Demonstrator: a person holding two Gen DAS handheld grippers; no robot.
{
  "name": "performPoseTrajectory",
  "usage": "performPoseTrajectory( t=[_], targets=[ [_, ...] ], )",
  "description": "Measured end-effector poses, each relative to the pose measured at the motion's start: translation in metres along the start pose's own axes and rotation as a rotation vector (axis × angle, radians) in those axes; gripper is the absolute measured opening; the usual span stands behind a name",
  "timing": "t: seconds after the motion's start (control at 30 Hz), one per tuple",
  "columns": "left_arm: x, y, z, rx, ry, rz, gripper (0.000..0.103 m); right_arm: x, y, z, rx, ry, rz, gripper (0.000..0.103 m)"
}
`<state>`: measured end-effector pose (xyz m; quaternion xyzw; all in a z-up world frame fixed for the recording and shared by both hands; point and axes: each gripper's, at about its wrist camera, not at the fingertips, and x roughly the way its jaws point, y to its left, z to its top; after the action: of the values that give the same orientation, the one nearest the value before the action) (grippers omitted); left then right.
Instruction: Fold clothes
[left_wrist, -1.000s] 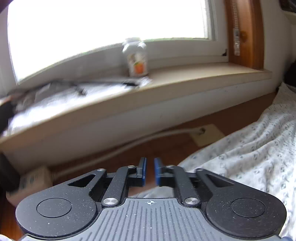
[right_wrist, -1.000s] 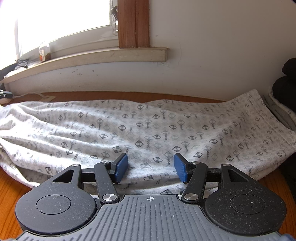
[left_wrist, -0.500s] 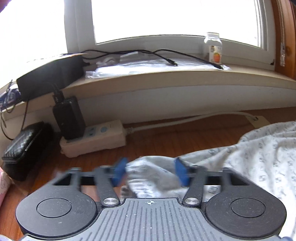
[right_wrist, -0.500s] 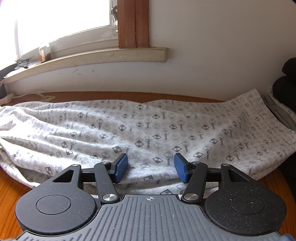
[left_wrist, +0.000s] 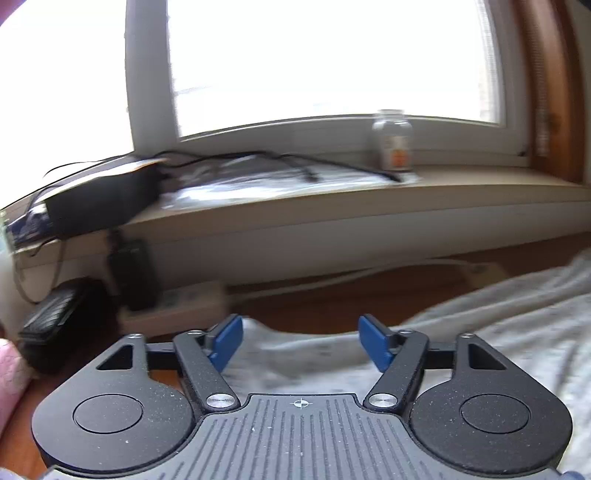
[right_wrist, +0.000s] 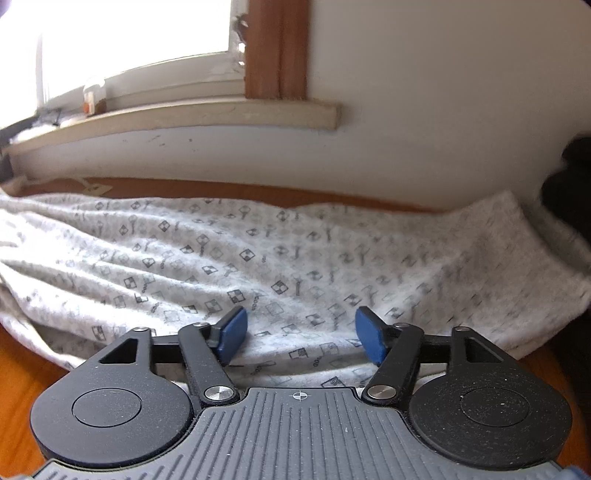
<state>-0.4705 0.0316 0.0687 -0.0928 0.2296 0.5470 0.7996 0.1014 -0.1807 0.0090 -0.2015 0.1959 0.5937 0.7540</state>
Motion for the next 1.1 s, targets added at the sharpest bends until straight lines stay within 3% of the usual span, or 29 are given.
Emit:
performPoseTrajectory(
  t=[0.2, 0.27, 0.33, 0.4, 0.53, 0.63, 0.7, 0.83, 0.97, 1.03, 1.1],
  targets=[
    [-0.016, -0.070, -0.001, 0.026, 0.003, -0.189, 0.085, -0.026, 0.043, 0.004, -0.033, -0.058, 0.096, 0.068],
    [-0.022, -0.094, -0.003, 0.036, 0.004, -0.247, 0.087, -0.031, 0.061, 0.006, -0.045, -0.065, 0.144, 0.064],
    [-0.031, -0.116, -0.007, 0.044, 0.003, -0.298, 0.089, -0.035, 0.078, 0.006, -0.045, -0.052, 0.207, 0.044],
    [-0.041, -0.137, -0.012, 0.058, -0.010, -0.340, 0.102, -0.037, 0.094, 0.005, -0.048, -0.037, 0.267, 0.033],
    [-0.064, -0.178, -0.021, 0.113, -0.021, -0.409, 0.097, -0.040, 0.125, -0.001, -0.088, -0.012, 0.345, 0.027],
    [-0.078, -0.204, -0.029, 0.174, -0.023, -0.442, 0.079, -0.037, 0.141, -0.001, -0.117, -0.003, 0.360, 0.027],
    [-0.081, -0.216, -0.033, 0.188, -0.016, -0.465, 0.053, -0.036, 0.151, 0.000, -0.136, 0.002, 0.368, 0.027],
    [-0.083, -0.241, -0.045, 0.245, 0.016, -0.532, 0.047, -0.029, 0.162, 0.001, -0.154, 0.012, 0.374, 0.029],
    [-0.075, -0.261, -0.052, 0.329, 0.027, -0.506, 0.053, -0.025, 0.166, 0.001, -0.168, 0.010, 0.375, 0.031],
    [-0.070, -0.265, -0.052, 0.370, 0.016, -0.475, 0.045, -0.024, 0.168, 0.000, -0.180, 0.010, 0.378, 0.031],
    [-0.067, -0.267, -0.051, 0.411, 0.006, -0.448, 0.017, -0.023, 0.171, -0.001, -0.197, 0.008, 0.375, 0.032]
  ],
)
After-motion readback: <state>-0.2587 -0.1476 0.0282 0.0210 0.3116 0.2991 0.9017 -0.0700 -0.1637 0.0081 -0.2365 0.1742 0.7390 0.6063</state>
